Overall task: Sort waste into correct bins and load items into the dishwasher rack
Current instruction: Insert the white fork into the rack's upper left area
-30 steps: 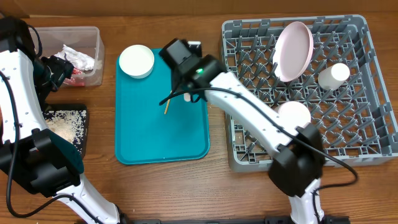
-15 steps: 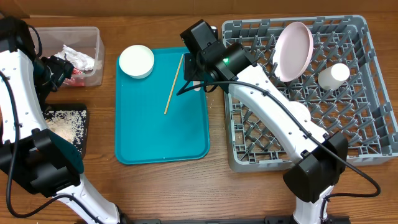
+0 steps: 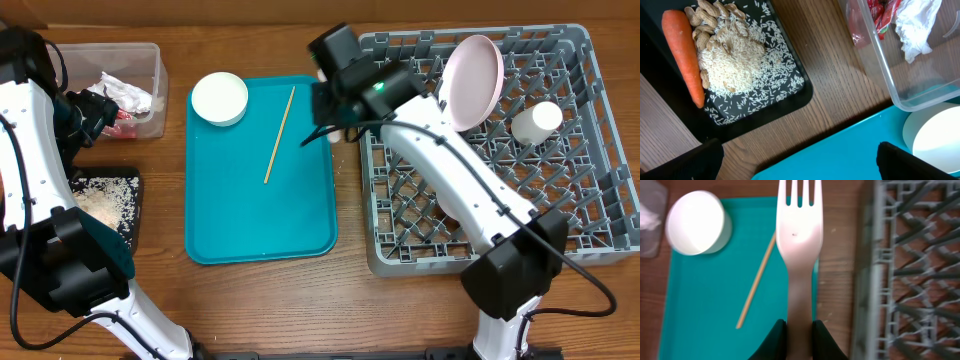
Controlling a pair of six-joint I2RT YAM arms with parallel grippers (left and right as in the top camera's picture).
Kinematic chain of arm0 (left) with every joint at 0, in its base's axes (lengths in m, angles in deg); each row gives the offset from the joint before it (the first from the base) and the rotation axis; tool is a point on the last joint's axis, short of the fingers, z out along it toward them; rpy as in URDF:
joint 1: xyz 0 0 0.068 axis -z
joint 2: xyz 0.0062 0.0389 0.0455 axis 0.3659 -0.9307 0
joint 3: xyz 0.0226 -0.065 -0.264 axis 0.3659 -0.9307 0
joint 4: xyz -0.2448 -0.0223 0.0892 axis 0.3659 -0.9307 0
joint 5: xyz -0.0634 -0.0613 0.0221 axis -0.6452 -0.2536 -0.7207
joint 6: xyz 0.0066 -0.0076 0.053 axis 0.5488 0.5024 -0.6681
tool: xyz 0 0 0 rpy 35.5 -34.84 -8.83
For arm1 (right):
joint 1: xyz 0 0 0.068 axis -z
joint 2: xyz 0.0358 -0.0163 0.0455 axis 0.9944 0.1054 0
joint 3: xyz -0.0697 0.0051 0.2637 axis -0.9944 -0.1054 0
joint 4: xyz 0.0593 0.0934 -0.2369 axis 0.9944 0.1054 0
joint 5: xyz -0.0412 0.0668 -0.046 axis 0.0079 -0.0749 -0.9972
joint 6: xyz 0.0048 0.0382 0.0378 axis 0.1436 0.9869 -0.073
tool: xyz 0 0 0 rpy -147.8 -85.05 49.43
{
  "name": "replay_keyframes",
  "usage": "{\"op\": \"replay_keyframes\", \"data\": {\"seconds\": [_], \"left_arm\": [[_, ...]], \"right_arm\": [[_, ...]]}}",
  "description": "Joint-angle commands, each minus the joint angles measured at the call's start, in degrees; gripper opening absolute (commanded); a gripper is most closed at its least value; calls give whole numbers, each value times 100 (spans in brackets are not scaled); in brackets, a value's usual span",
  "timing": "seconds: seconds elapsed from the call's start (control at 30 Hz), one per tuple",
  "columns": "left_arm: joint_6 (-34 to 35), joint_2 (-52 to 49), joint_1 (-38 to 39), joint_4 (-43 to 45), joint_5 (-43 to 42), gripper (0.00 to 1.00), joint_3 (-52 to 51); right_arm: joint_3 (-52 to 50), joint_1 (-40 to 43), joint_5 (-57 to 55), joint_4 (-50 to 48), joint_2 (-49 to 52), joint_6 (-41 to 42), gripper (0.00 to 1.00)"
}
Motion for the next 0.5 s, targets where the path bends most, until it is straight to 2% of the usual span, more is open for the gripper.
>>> {"op": "replay_keyframes", "data": {"seconds": [0.0,0.1,0.23,0.47], "left_arm": [[57,-20,39,2,61,100,-9],[57,-20,39,2,61,100,-9],[57,-20,39,2,61,100,-9],[57,-20,39,2,61,100,-9]], "right_arm": [[146,568,-111,4,-177,-621,5],[146,1001,175,-4,-175,-1036,5],[133,1467,1154,-66,-155,-1906,8],[133,1801,1419,-308,223,-1996,11]]}}
